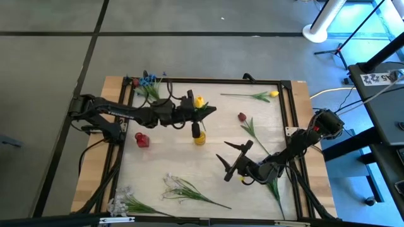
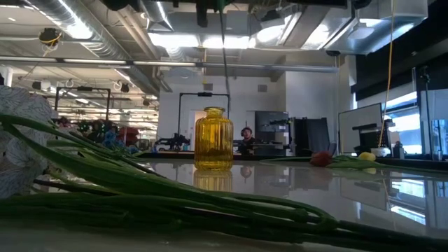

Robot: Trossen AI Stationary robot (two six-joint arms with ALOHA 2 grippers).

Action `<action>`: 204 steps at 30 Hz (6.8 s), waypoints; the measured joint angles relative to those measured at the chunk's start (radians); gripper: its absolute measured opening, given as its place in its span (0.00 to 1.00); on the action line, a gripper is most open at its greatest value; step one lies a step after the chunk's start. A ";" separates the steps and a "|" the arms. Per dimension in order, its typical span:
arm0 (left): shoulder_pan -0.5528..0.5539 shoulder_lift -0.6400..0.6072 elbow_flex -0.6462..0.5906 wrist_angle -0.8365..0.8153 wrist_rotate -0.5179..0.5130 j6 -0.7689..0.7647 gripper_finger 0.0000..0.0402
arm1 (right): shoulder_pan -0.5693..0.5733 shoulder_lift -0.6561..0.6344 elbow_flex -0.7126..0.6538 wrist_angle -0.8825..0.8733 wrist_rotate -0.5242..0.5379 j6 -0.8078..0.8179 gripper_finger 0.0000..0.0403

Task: Sort flowers into vase by color
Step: Put the left yellow tulip into the yellow flower vase

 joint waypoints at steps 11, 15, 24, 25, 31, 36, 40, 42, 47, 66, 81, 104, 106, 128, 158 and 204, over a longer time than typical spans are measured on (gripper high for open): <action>-0.017 -0.037 0.000 -0.038 -0.016 0.020 0.00 | 0.000 0.000 0.000 -0.008 0.015 0.003 0.71; -0.021 -0.036 0.000 -0.038 -0.016 0.010 0.00 | 0.000 0.000 0.000 -0.015 0.021 0.015 0.71; -0.043 -0.036 0.000 -0.057 -0.065 0.023 0.00 | 0.000 0.000 0.000 -0.025 0.020 0.029 0.71; -0.044 -0.036 0.000 -0.068 -0.065 0.023 0.00 | 0.000 0.000 0.000 -0.025 0.020 0.029 0.71; -0.044 -0.036 0.000 -0.123 -0.068 0.003 0.00 | 0.000 0.000 0.000 -0.025 0.020 0.029 0.71; -0.035 -0.035 0.000 -0.243 -0.095 -0.070 0.00 | 0.000 0.000 0.000 -0.027 0.029 0.035 0.71; -0.021 -0.035 0.000 -0.337 -0.098 -0.144 0.02 | -0.011 0.000 0.000 -0.024 0.038 0.019 0.71; -0.020 -0.035 0.000 -0.383 -0.092 -0.163 0.06 | -0.023 -0.001 0.001 -0.021 0.039 -0.007 0.71; -0.015 -0.035 0.000 -0.532 -0.056 -0.196 0.22 | -0.045 -0.026 0.001 -0.030 0.047 -0.026 0.71; -0.048 -0.275 0.027 -0.957 0.074 -0.242 0.63 | -0.211 -0.318 0.087 -0.880 -0.018 0.197 0.71; -0.155 -0.357 0.027 -1.051 0.179 -0.100 0.63 | -0.827 -0.377 0.243 -1.531 -0.687 0.579 0.71; -0.110 -0.116 0.027 -0.830 -0.018 0.126 0.63 | -0.750 -0.375 0.242 -1.518 -0.749 0.579 0.71; -0.119 -0.116 0.027 -0.830 -0.055 0.133 0.63 | -0.730 -0.375 0.242 -1.502 -0.747 0.579 0.71; -0.195 -0.114 0.027 -0.705 -0.127 0.202 0.03 | -0.674 -0.375 0.242 -1.380 -0.616 0.552 0.71; -0.233 -0.114 0.027 -0.706 -0.142 0.304 0.63 | -0.599 -0.357 0.242 -1.105 -0.902 0.313 0.71; -0.227 -0.204 0.028 -0.761 -0.215 -0.016 0.63 | -0.497 0.145 0.089 0.047 -0.942 0.309 0.01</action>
